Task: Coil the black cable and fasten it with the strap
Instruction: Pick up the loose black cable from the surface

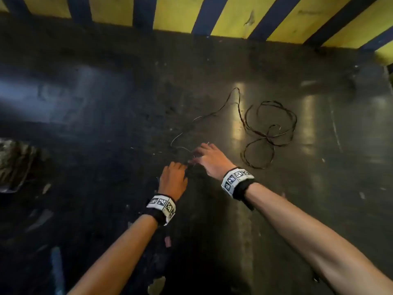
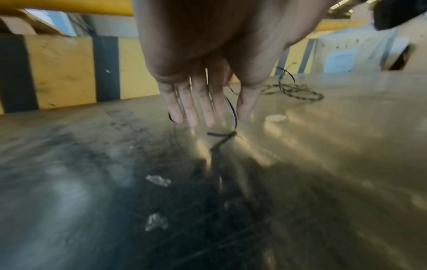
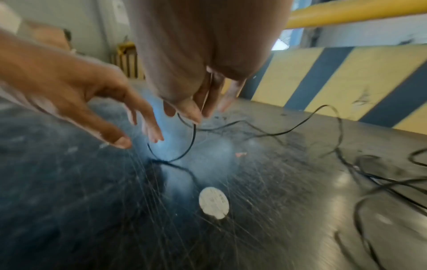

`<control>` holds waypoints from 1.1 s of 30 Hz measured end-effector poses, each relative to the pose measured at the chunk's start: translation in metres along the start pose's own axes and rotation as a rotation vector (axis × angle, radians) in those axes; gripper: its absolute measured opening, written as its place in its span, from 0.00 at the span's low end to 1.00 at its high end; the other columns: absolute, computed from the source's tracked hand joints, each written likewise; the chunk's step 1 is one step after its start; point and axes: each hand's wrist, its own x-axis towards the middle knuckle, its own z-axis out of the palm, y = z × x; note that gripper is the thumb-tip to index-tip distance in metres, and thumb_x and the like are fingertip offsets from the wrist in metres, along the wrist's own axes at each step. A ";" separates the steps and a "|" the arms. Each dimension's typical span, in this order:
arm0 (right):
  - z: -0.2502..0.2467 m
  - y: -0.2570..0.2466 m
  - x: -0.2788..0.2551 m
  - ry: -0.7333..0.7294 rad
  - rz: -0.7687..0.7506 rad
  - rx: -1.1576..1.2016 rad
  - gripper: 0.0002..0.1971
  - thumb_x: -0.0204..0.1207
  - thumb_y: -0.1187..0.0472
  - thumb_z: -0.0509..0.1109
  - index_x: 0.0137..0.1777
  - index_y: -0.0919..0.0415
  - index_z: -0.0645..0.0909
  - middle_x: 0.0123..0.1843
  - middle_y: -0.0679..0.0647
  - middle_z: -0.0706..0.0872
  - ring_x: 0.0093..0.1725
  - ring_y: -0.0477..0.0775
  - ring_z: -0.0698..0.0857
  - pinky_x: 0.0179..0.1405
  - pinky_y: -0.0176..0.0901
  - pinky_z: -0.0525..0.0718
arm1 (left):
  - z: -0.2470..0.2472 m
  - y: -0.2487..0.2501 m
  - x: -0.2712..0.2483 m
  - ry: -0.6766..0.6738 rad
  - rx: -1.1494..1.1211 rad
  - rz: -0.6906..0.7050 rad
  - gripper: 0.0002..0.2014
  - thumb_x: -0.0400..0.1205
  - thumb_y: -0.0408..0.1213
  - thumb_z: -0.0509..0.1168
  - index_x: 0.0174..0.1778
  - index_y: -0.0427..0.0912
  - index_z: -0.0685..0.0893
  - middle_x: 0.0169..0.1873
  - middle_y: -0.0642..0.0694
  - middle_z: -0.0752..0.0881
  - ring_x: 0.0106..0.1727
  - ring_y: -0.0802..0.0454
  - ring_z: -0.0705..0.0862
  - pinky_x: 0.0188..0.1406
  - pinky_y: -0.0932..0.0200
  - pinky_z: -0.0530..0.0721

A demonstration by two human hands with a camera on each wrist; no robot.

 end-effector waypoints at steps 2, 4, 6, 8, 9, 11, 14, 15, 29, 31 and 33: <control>0.001 0.004 0.017 0.034 -0.004 -0.068 0.30 0.72 0.70 0.76 0.72 0.46 0.84 0.78 0.62 0.80 0.80 0.70 0.75 0.77 0.63 0.74 | 0.009 -0.003 0.010 0.004 -0.016 -0.008 0.21 0.80 0.38 0.73 0.69 0.39 0.85 0.61 0.38 0.88 0.64 0.38 0.83 0.63 0.44 0.80; 0.001 0.006 0.030 0.027 -0.014 -0.132 0.28 0.70 0.67 0.75 0.71 0.50 0.85 0.74 0.66 0.83 0.77 0.72 0.78 0.75 0.63 0.76 | 0.016 -0.004 0.016 0.021 -0.019 -0.010 0.19 0.77 0.37 0.76 0.65 0.38 0.88 0.58 0.37 0.89 0.61 0.36 0.85 0.58 0.42 0.82; -0.001 0.010 0.042 0.066 -0.062 -0.228 0.21 0.72 0.64 0.69 0.64 0.53 0.89 0.67 0.65 0.87 0.69 0.71 0.84 0.70 0.61 0.81 | 0.022 -0.006 0.024 0.017 -0.013 -0.019 0.16 0.73 0.35 0.79 0.56 0.38 0.91 0.52 0.37 0.91 0.55 0.36 0.87 0.53 0.41 0.84; -0.001 0.020 0.050 0.118 -0.093 -0.287 0.19 0.73 0.62 0.60 0.54 0.56 0.91 0.61 0.62 0.89 0.63 0.67 0.85 0.63 0.58 0.84 | 0.026 -0.008 0.029 0.081 0.010 -0.017 0.11 0.70 0.34 0.82 0.46 0.38 0.93 0.43 0.39 0.92 0.48 0.37 0.88 0.47 0.43 0.84; -0.003 0.023 0.055 0.126 -0.103 -0.307 0.18 0.73 0.62 0.60 0.50 0.56 0.92 0.58 0.61 0.89 0.62 0.65 0.83 0.61 0.57 0.84 | 0.028 -0.010 0.032 0.100 0.009 -0.007 0.08 0.70 0.33 0.82 0.42 0.38 0.93 0.39 0.40 0.92 0.45 0.39 0.89 0.46 0.45 0.84; -0.009 0.030 0.059 0.146 -0.106 -0.292 0.10 0.71 0.64 0.70 0.46 0.57 0.92 0.57 0.59 0.88 0.62 0.64 0.83 0.61 0.56 0.84 | 0.030 -0.015 0.035 0.129 -0.006 0.014 0.03 0.71 0.31 0.80 0.38 0.39 0.93 0.35 0.41 0.93 0.42 0.41 0.88 0.45 0.46 0.83; -0.020 0.043 0.055 0.170 -0.097 -0.162 0.08 0.67 0.62 0.82 0.47 0.57 0.92 0.58 0.60 0.87 0.62 0.68 0.85 0.59 0.60 0.83 | 0.020 -0.022 0.033 0.202 -0.086 0.042 0.02 0.73 0.33 0.80 0.39 0.41 0.95 0.35 0.43 0.94 0.40 0.42 0.89 0.46 0.46 0.84; -0.027 0.047 0.050 0.194 -0.076 -0.092 0.09 0.68 0.59 0.83 0.48 0.56 0.92 0.61 0.62 0.86 0.65 0.70 0.83 0.60 0.62 0.83 | 0.012 -0.023 0.028 0.234 -0.135 0.046 0.02 0.73 0.32 0.80 0.40 0.41 0.95 0.35 0.43 0.94 0.40 0.43 0.89 0.46 0.46 0.84; -0.181 0.006 -0.097 0.518 -0.035 0.904 0.08 0.83 0.65 0.73 0.57 0.64 0.92 0.38 0.35 0.92 0.39 0.33 0.85 0.45 0.27 0.79 | -0.172 0.065 -0.077 0.110 -1.285 0.408 0.16 0.91 0.27 0.50 0.71 0.33 0.78 0.45 0.34 0.95 0.51 0.37 0.92 0.54 0.46 0.83; -0.195 -0.004 -0.115 0.603 -0.051 0.969 0.10 0.82 0.68 0.73 0.59 0.71 0.91 0.39 0.37 0.92 0.42 0.33 0.85 0.47 0.27 0.79 | -0.198 0.081 -0.091 0.132 -1.383 0.472 0.18 0.92 0.33 0.47 0.70 0.34 0.77 0.44 0.32 0.94 0.49 0.31 0.91 0.53 0.41 0.83; -0.208 -0.013 -0.133 0.671 -0.073 0.999 0.10 0.82 0.69 0.73 0.60 0.73 0.90 0.40 0.40 0.92 0.43 0.34 0.85 0.47 0.30 0.80 | -0.220 0.094 -0.103 0.149 -1.452 0.503 0.21 0.92 0.39 0.44 0.68 0.36 0.80 0.43 0.32 0.93 0.47 0.31 0.90 0.51 0.39 0.82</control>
